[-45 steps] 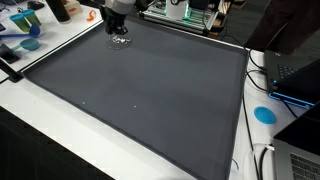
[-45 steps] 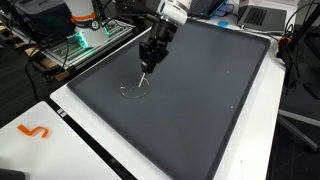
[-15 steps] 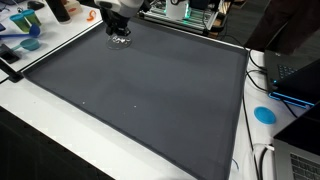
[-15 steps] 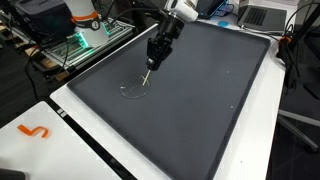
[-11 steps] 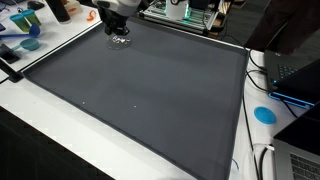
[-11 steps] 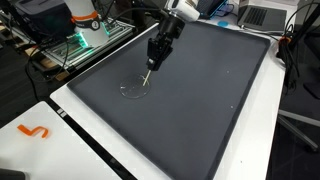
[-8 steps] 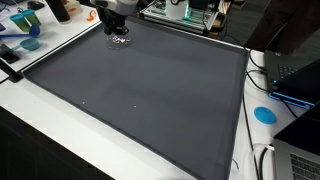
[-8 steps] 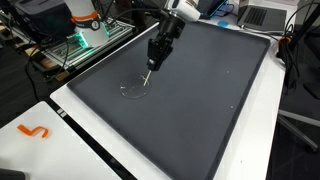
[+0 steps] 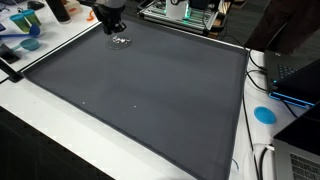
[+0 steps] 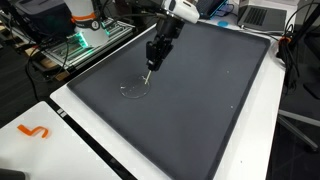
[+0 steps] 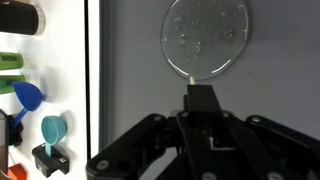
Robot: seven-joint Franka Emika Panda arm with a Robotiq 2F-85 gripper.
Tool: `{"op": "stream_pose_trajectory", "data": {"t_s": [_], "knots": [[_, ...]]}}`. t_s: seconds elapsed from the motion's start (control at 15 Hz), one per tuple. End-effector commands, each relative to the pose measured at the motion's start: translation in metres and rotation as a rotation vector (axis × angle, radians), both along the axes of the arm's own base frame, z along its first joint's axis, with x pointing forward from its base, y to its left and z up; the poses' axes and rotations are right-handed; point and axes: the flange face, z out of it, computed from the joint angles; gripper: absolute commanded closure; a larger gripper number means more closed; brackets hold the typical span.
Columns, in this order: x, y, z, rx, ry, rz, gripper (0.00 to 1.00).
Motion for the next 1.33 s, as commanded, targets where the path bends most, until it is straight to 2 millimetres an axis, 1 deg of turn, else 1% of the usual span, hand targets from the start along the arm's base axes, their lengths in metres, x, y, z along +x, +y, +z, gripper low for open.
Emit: {"op": "stream_pose_trajectory", "data": {"t_s": [0.0, 0.13, 0.33, 0.73, 0.93, 1.27], "knots": [[-0.002, -0.019, 0.015, 0.107, 0.002, -0.009, 0.96], [-0.002, -0.029, 0.023, 0.164, 0.003, -0.017, 0.96], [0.000, -0.050, 0.036, 0.272, 0.000, -0.028, 0.96], [-0.002, -0.098, 0.056, 0.517, -0.031, -0.035, 0.96], [-0.004, -0.122, 0.060, 0.642, -0.059, -0.026, 0.96], [-0.012, -0.160, 0.060, 0.823, -0.092, 0.001, 0.96]]}}
